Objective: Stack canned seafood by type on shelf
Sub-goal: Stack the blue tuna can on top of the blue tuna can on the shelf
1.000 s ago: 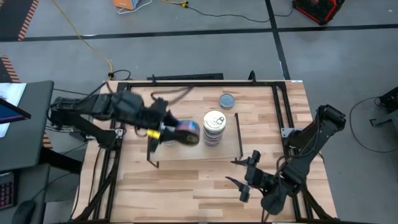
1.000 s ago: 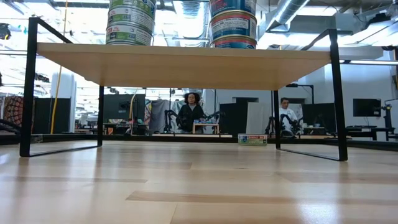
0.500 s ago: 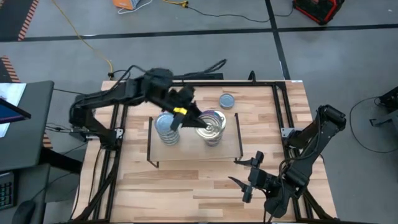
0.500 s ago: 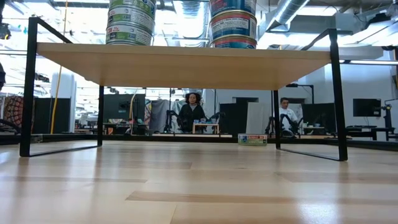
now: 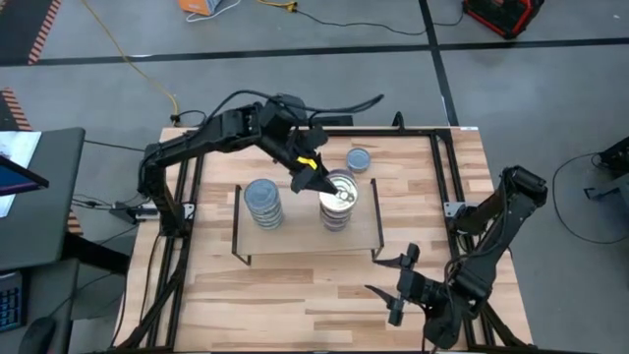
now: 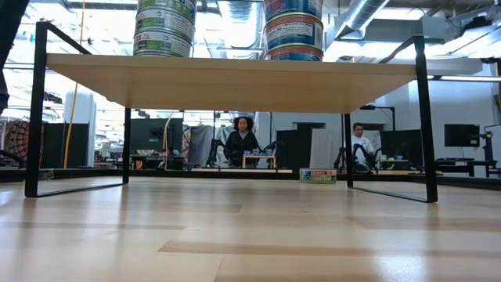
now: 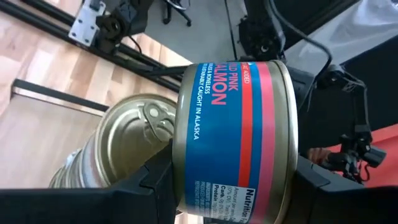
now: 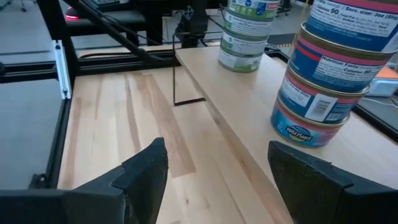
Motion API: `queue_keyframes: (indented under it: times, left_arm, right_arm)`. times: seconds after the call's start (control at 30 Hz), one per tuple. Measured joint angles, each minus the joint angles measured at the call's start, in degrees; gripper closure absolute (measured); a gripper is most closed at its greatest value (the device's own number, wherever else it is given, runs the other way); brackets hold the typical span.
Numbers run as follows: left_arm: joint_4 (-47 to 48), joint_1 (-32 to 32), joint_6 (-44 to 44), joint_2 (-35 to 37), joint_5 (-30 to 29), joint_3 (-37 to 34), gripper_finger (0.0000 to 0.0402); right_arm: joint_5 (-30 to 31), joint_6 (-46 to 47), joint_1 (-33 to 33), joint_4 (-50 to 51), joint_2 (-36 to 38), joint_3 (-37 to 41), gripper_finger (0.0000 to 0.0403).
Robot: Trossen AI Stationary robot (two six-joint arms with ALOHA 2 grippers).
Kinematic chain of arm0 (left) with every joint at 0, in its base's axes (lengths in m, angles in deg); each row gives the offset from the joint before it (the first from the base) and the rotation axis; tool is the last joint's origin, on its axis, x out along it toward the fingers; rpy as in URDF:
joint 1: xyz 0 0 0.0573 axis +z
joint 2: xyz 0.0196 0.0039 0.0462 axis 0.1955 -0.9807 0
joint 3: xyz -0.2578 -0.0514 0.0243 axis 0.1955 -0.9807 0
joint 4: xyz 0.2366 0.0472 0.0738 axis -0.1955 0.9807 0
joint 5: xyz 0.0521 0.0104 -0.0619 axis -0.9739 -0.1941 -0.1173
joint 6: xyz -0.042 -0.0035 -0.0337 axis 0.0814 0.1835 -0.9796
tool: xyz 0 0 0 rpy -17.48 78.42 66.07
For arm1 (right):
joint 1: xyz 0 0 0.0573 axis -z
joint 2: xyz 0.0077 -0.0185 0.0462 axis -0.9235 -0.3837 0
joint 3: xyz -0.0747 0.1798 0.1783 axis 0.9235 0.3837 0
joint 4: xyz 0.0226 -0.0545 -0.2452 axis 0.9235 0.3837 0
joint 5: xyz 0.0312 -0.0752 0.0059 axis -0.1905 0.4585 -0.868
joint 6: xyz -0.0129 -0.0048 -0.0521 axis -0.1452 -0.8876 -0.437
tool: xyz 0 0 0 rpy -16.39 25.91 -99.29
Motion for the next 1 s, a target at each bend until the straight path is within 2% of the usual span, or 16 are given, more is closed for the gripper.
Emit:
queue_keyframes:
  times: [0.53, 1.0]
  left_arm:
    - [2.84, 0.26, -0.24, 0.21, 0.41, 0.02, 0.0217]
    - [1.47, 0.28, 1.93, 0.21, -0.07, 0.01, 0.0153]
  right_arm:
    - [0.61, 0.09, 0.26, -0.25, 0.0, 0.0, 0.0101]
    - [0.96, 0.01, 0.26, -0.25, 0.0, 0.0, 0.0101]
